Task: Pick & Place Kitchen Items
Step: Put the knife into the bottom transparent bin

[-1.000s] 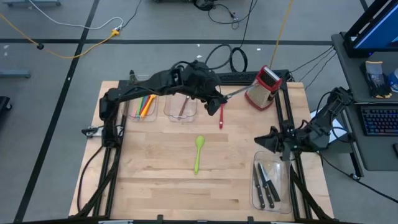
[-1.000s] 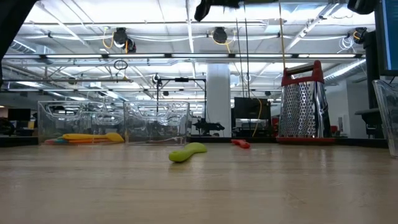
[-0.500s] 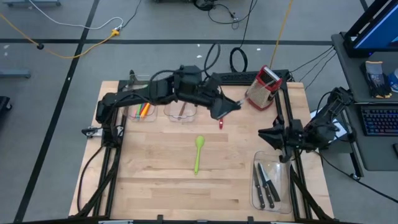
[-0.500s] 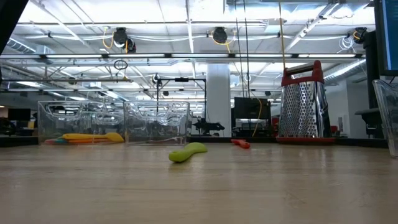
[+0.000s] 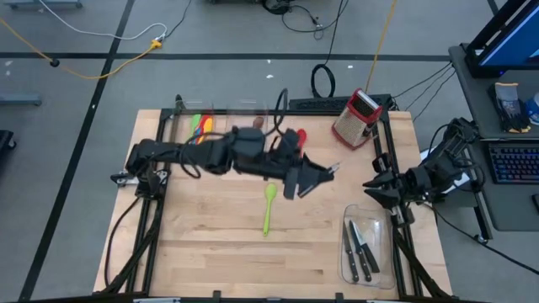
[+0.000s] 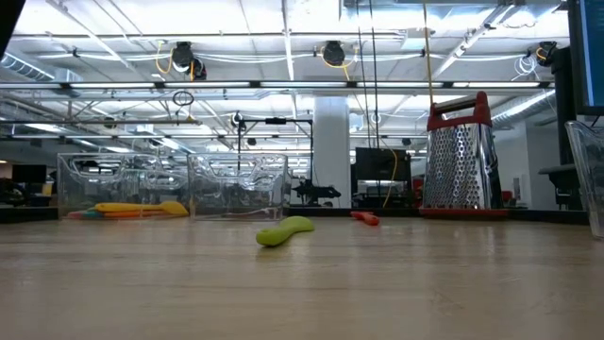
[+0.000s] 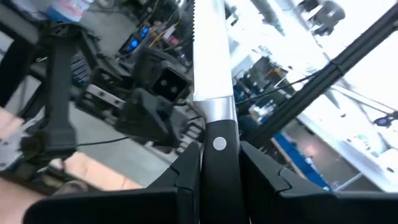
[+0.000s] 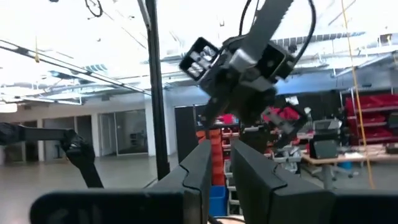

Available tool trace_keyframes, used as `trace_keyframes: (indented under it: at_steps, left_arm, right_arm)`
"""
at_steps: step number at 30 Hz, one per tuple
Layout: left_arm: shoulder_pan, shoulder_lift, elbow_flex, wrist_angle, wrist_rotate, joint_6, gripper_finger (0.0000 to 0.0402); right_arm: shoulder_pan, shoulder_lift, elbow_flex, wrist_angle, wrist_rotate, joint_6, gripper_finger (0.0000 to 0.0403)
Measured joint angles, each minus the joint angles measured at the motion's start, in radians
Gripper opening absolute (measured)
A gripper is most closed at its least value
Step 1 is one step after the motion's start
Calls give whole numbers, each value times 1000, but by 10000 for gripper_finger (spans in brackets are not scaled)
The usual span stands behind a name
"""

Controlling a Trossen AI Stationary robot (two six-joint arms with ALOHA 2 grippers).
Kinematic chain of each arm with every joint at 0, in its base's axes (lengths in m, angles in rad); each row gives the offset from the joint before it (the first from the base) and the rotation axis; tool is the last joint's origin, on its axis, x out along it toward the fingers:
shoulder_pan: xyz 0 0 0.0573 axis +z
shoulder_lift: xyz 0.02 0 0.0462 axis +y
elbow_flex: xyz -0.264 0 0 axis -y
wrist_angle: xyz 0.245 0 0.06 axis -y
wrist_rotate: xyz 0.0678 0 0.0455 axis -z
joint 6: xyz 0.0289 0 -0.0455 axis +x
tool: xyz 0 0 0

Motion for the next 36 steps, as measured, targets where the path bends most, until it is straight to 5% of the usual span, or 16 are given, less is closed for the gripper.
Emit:
trace_keyframes:
  at_steps: [7,16,24,36]
  left_arm:
    - [-60,-1,-180,347,-36,-41,72]
    - [-84,1,-385,694,-60,-100,72]
    - [-91,1,-411,708,-57,-100,72]
    - [-91,0,-411,687,-12,-108,72]
  right_arm:
    - [0,48,0,87,-51,-93,69]
    - [-35,124,0,189,-49,-38,179]
    - [-149,210,0,257,-137,136,246]
    - [-284,312,14,412,-349,194,254]
